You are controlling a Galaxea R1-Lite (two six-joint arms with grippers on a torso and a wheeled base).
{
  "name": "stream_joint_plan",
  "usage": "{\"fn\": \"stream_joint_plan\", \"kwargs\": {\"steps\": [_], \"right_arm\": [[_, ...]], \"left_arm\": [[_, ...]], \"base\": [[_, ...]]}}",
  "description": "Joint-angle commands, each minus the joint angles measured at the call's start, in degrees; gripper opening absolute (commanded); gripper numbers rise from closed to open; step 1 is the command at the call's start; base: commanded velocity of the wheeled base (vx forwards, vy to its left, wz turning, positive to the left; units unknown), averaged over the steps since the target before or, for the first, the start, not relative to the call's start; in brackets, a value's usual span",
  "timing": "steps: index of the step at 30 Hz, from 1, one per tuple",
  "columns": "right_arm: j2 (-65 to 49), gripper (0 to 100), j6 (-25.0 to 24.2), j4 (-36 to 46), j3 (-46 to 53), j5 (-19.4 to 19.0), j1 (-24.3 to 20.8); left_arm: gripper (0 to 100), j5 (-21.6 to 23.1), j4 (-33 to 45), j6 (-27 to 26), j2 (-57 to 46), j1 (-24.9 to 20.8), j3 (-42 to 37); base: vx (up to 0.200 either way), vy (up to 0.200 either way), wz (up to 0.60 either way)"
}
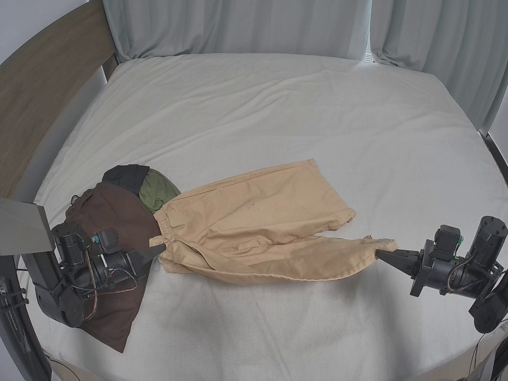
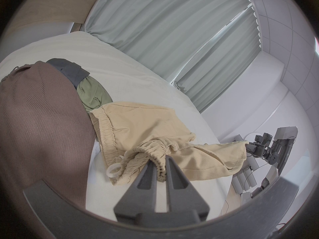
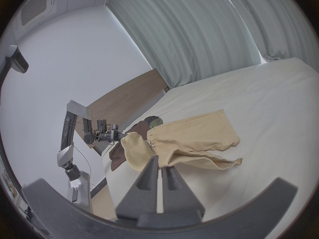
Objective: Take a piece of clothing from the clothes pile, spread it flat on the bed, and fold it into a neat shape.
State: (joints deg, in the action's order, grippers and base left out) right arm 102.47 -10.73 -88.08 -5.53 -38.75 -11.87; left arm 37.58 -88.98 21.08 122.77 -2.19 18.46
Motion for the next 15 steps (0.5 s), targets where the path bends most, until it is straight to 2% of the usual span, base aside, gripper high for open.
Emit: {"fn": "stream_joint_plan", "kwargs": {"steps": [1, 12, 15], "right_arm": [[-1.2, 0, -0.1, 0.1, 0.2, -0.3, 0.1], [-0.8, 0, -0.3, -0.1, -1.7, 0.0, 0.2], [-0.8, 0, -2.4, 0.0, -4.1, 0.3, -0.1]], "left_arm": [[0, 0.0, -0.1, 0.0, 0.1, 0.0, 0.0], [0, -0.1, -0.1, 0.0, -0.1, 0.6, 0.5], [0, -0.1, -0.1, 0.1, -1.4, 0.9, 0.9]], "base": [[0.000, 0.000, 0.00], [0.000, 0.000, 0.00], [0.000, 0.000, 0.00]]}}
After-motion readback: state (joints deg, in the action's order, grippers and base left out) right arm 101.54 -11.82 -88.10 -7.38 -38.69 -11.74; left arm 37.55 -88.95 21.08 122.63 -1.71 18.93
